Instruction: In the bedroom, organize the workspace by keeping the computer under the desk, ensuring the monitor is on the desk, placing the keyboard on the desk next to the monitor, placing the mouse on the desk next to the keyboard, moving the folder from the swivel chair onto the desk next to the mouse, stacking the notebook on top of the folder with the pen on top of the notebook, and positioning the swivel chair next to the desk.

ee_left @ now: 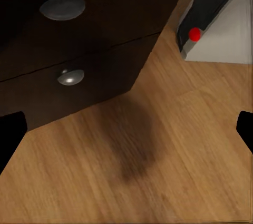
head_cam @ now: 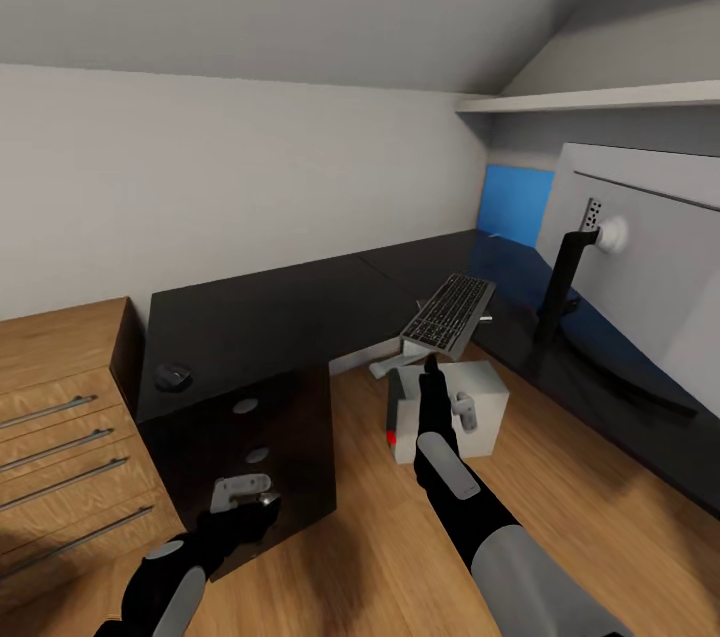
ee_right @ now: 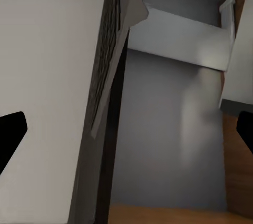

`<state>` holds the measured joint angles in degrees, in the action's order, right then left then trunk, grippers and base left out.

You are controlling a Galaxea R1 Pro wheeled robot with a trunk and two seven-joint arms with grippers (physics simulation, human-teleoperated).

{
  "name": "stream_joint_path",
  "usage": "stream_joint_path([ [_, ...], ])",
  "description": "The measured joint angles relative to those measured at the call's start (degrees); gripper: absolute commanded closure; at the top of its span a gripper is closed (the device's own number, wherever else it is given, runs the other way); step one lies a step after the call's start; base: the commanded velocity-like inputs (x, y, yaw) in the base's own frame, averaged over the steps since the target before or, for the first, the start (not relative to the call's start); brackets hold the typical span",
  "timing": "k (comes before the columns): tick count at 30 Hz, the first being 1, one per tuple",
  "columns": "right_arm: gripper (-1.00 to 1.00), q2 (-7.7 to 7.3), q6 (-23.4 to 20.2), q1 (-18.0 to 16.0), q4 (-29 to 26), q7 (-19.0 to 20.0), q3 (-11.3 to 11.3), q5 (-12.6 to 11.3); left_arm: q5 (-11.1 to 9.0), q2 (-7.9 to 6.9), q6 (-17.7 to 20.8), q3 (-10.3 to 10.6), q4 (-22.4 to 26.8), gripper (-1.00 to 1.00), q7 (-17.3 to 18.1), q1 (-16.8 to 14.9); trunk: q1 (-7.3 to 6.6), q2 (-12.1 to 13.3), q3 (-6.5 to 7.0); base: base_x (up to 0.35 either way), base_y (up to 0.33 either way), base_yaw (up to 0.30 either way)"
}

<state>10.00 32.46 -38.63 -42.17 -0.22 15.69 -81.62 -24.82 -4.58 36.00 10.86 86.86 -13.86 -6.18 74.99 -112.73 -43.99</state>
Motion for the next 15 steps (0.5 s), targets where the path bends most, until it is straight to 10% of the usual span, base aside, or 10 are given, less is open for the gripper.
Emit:
stream_joint_path([
  [15, -1.00, 0.00, -0.12, 0.01, 0.37, 8.32, -0.25, 0.24, -0.06, -0.20, 0.08, 3.26, 3.74, -1.00, 0.18, 2.86, 0.00, 0.00, 0.00, 0.000, 0.000, 0.000],
])
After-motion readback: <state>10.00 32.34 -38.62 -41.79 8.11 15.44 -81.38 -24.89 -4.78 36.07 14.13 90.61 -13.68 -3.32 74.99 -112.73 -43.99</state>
